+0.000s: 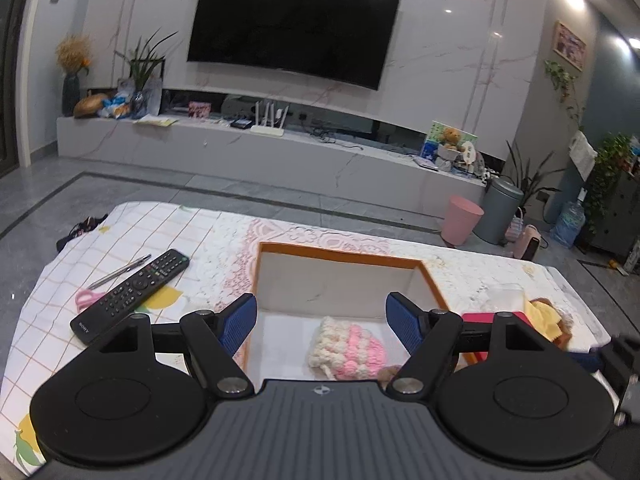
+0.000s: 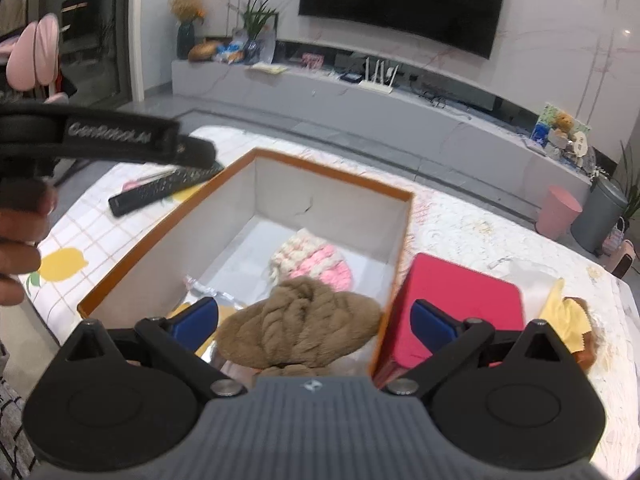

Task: Organize soft objects
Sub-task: 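Withdraw both tools from the orange box back over the bed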

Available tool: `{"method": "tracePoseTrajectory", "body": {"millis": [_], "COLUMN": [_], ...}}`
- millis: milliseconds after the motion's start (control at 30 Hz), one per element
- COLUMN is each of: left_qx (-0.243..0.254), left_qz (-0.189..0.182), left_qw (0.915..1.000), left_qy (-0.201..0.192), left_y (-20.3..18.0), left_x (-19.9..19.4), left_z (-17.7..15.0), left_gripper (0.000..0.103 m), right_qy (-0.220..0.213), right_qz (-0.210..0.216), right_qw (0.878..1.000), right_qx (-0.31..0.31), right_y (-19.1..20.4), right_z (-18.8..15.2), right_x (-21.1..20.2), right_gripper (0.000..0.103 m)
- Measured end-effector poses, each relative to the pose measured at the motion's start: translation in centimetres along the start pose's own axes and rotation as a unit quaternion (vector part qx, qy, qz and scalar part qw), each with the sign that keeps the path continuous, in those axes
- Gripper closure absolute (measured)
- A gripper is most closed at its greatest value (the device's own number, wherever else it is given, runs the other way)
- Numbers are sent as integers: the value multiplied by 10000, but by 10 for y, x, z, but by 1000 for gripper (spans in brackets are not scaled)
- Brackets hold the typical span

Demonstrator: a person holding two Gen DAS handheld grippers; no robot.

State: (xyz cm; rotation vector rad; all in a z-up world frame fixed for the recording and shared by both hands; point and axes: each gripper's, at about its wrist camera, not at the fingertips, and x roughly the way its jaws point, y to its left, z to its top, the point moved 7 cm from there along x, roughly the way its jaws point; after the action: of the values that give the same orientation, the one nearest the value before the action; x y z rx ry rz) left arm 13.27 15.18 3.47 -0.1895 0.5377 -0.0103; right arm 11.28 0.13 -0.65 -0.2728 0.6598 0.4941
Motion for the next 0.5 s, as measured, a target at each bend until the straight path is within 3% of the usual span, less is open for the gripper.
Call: {"method": "tracePoseTrajectory", "body": {"millis": [167,333,500], "left_qx": [268,312,805], "left_qz": [-162,-579,-510], "left_qw": [9995,9973,9948], "left_qy": [33,320,350], "left_y": [-36,-77,-117], "left_x": [-4,-4,-5], "left_z": [-3,-14,-27], "left_gripper": [16,17,17], "right_qy": [-149,-264,-387], "right_qz": [-273,-376,-498], "right_qw": [9994,9970,9963], "right_qx": [139,619,583], "right_y": [-33,-76,-106], "right_z": [-7,-19,-32], "right_x": [-20,-42,-62], "right_gripper": [3,3,3]}}
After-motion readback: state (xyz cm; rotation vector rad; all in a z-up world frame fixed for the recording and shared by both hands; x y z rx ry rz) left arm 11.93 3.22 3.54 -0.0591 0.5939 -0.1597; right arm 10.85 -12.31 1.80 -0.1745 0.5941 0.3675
